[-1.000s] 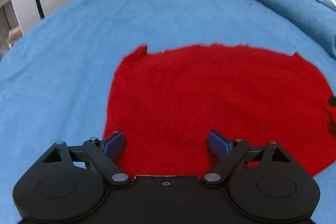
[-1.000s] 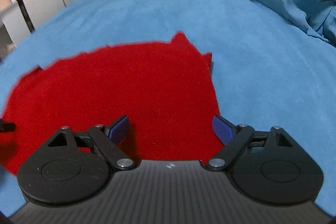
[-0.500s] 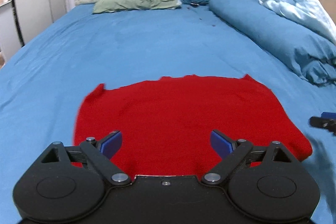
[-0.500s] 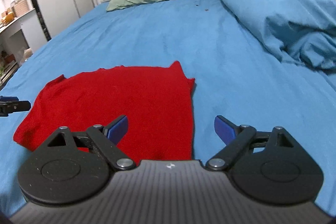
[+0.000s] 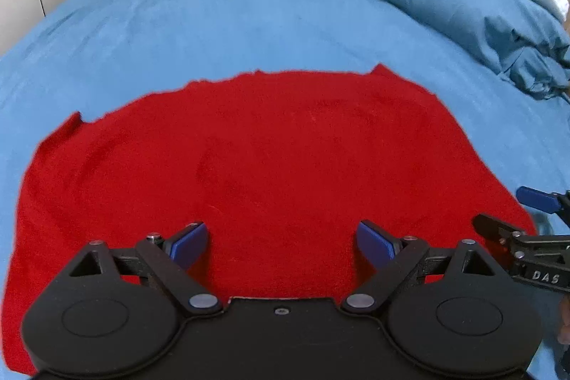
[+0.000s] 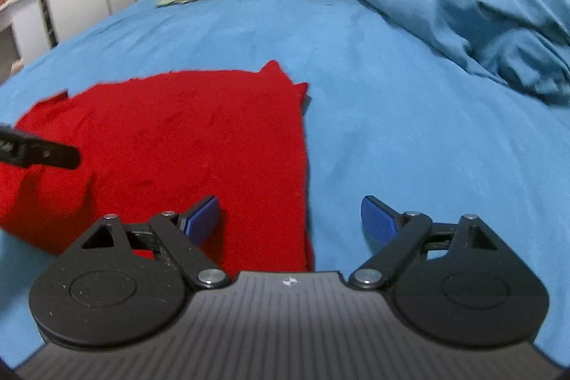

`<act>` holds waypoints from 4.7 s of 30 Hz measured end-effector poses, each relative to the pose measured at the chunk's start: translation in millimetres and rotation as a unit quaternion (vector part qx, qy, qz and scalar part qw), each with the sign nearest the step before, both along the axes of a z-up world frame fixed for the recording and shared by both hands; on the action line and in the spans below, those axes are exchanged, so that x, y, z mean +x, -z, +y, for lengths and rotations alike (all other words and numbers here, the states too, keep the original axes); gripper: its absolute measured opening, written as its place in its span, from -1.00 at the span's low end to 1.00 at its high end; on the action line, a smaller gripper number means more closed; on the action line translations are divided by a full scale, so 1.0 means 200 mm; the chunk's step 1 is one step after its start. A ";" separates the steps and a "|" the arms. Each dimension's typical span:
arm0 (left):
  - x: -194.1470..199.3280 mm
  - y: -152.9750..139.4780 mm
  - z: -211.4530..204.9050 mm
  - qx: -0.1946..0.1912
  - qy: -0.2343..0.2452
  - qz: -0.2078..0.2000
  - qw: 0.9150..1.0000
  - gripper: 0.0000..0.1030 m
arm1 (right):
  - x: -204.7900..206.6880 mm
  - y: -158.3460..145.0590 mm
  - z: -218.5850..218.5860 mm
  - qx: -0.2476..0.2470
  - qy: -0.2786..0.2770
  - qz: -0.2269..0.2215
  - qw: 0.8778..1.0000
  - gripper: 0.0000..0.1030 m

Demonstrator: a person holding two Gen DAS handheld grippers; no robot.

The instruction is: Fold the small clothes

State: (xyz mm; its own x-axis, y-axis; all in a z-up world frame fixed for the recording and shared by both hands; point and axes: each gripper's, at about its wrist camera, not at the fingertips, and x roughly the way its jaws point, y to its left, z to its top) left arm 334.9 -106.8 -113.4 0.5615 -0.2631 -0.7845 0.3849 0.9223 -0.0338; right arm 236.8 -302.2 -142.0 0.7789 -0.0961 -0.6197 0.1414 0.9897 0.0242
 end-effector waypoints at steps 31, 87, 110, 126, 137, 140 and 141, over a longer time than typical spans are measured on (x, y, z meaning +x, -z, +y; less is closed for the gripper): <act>0.01 -0.14 0.63 0.020 -0.060 -0.028 0.998 0.88 | 0.41 -0.66 0.54 0.204 -0.118 -0.022 0.972 -0.53; -0.20 -0.01 1.25 -0.114 -0.161 -0.010 0.980 0.88 | 0.00 0.15 1.22 -0.097 -0.120 -0.015 0.988 0.72; -0.24 0.14 1.32 -0.029 -0.157 -0.020 0.987 0.86 | -0.06 0.10 0.97 -0.071 -0.053 -0.019 0.996 0.49; -0.06 -0.28 1.32 -0.073 -0.112 -0.055 0.990 0.93 | 0.09 -0.37 0.68 0.087 -0.144 0.010 0.986 1.00; 0.36 0.05 1.24 -0.149 -0.111 0.077 0.979 0.74 | 0.69 -0.18 0.66 0.242 -0.104 0.089 0.960 1.00; 0.37 0.10 1.20 -0.147 -0.113 0.073 0.980 0.72 | 0.75 -0.08 0.66 0.265 -0.092 0.106 0.954 0.63; 0.37 0.09 1.19 -0.144 -0.112 0.072 0.981 0.66 | 0.77 -0.05 0.66 0.275 -0.093 0.114 0.950 0.44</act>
